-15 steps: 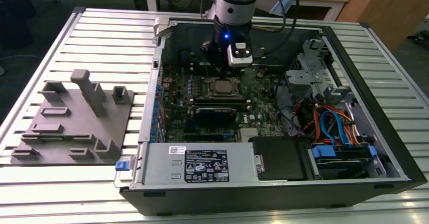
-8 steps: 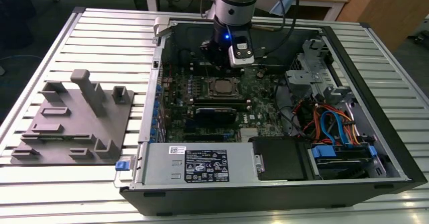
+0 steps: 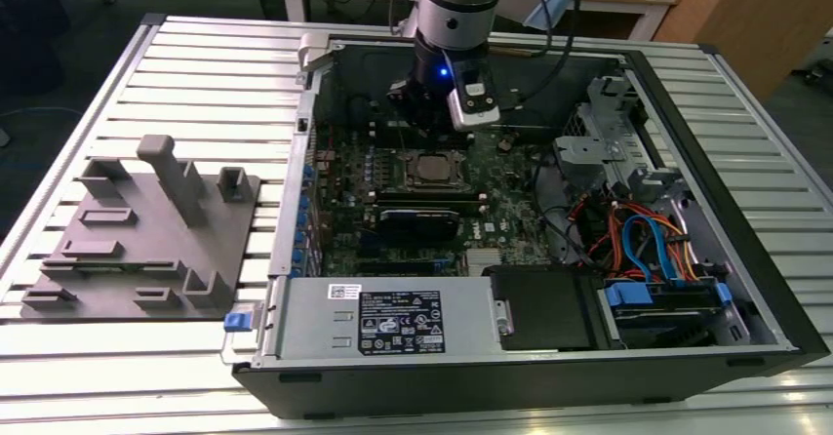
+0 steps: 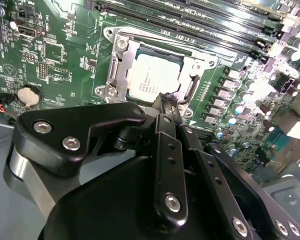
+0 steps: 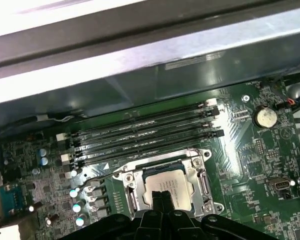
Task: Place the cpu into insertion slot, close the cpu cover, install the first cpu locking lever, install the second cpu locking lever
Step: 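Install the first cpu locking lever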
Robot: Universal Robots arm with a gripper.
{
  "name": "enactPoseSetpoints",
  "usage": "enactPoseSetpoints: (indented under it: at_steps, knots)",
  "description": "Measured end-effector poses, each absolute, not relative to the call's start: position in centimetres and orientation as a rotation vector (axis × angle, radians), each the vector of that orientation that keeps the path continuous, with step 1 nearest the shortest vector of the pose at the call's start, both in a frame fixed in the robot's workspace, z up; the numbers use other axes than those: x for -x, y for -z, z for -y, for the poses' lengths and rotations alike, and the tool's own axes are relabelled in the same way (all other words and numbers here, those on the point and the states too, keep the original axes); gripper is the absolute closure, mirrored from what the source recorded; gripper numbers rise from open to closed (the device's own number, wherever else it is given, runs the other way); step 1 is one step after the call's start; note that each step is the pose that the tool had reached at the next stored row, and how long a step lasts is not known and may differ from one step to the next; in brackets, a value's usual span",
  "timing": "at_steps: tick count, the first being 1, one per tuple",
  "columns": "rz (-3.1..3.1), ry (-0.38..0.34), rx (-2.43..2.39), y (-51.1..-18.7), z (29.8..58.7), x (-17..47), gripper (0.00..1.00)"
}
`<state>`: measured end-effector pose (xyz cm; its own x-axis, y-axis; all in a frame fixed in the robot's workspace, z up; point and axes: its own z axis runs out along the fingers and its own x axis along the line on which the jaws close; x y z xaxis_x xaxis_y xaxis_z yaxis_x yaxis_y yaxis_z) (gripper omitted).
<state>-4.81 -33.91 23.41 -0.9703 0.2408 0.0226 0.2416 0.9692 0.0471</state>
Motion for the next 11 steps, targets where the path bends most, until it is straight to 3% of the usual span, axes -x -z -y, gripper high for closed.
enactPoseSetpoints:
  at_steps: [11]
  knots:
    - [3.102, 0.077, 0.364, -23.4, 33.91, 5.94, 0.9]
